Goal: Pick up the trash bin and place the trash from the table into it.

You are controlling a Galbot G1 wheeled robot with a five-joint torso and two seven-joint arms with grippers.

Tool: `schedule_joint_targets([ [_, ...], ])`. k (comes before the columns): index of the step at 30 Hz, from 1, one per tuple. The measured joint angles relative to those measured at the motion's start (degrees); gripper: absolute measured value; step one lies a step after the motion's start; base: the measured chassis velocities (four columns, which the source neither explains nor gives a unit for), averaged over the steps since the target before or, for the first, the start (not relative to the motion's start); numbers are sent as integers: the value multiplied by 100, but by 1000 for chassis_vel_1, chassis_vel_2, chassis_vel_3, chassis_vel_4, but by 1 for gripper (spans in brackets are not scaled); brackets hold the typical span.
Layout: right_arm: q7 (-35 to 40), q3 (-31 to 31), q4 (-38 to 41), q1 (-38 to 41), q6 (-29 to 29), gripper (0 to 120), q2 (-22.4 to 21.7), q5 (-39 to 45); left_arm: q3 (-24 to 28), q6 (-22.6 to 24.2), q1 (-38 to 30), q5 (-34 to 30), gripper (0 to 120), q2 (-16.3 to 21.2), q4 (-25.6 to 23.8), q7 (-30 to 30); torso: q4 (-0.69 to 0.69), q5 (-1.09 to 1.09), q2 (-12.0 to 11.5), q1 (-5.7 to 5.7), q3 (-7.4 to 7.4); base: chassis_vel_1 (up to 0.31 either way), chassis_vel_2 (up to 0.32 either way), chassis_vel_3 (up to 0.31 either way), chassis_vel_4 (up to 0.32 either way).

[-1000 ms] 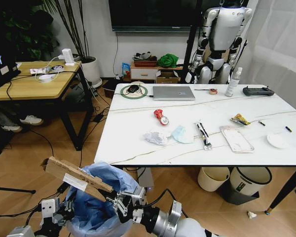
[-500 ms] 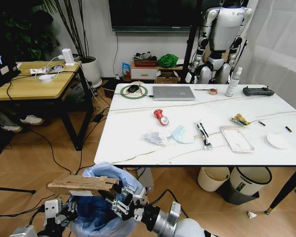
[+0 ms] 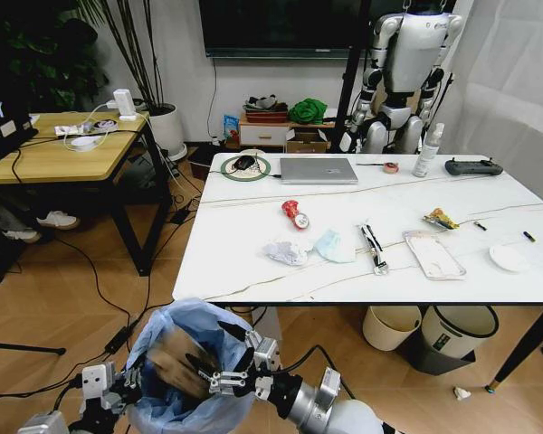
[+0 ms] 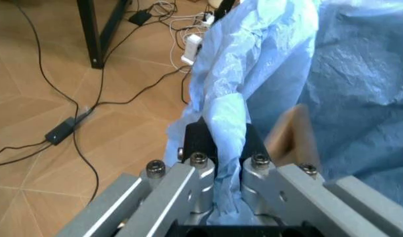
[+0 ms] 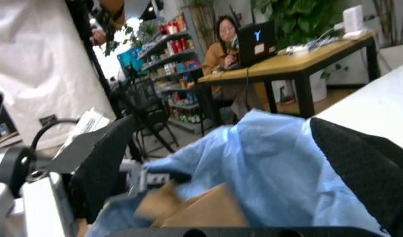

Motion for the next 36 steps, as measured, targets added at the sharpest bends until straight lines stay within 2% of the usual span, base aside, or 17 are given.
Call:
schedule_joint_targets([
  [7,644,782,143,-215,-321,100,260,-125,101,-20,-27,40,0,-67,9,81,1,1,0,0,0,0,0,0,0],
  [9,1015,1341,331,-424,-657,100,304,-256,153,-36,-54,74,0,-77,57,105,0,-1,0,0,0,0,0,0,0],
  [10,1294,1810,454,-596,-853,100,321,-393,182,-41,-86,80,0,-67,79,115,-1,0,0,0,0,0,0,0,0],
  [11,1294,1810,454,-596,-853,100,321,-393,182,-41,-86,80,0,-67,79,115,-1,0,0,0,0,0,0,0,0],
  [13,1483,2292,543,-755,-986,100,311,-470,210,-46,-120,77,0,-45,82,123,-1,1,0,0,0,0,0,0,0],
  [14,1571,2766,627,-868,-1158,100,256,-465,247,-52,-155,74,0,-27,83,129,-1,2,0,0,0,0,0,0,0],
  [18,1787,3941,786,-1007,-1746,100,-13,-251,373,-53,-253,78,0,29,117,142,-1,1,0,0,0,0,0,0,0],
  [20,1866,4139,798,-1009,-1921,100,-85,-163,394,-53,-280,78,0,39,129,143,-1,1,0,0,0,0,0,0,0],
  [23,1906,4661,691,-943,-2642,100,-281,104,431,-53,-339,79,0,71,149,149,-1,1,0,0,0,0,0,0,0],
  [25,1756,4807,450,-813,-3042,100,-358,296,432,-53,-353,76,0,97,149,154,0,2,0,0,0,0,0,0,0],
  [29,1644,4800,42,-588,-3369,100,-371,564,407,-53,-377,55,0,119,149,162,0,2,0,0,0,0,0,0,0],
  [36,1298,4572,-851,-143,-3445,100,-399,564,351,-53,-383,43,0,138,148,171,1,3,0,0,1,0,0,0,0],
])
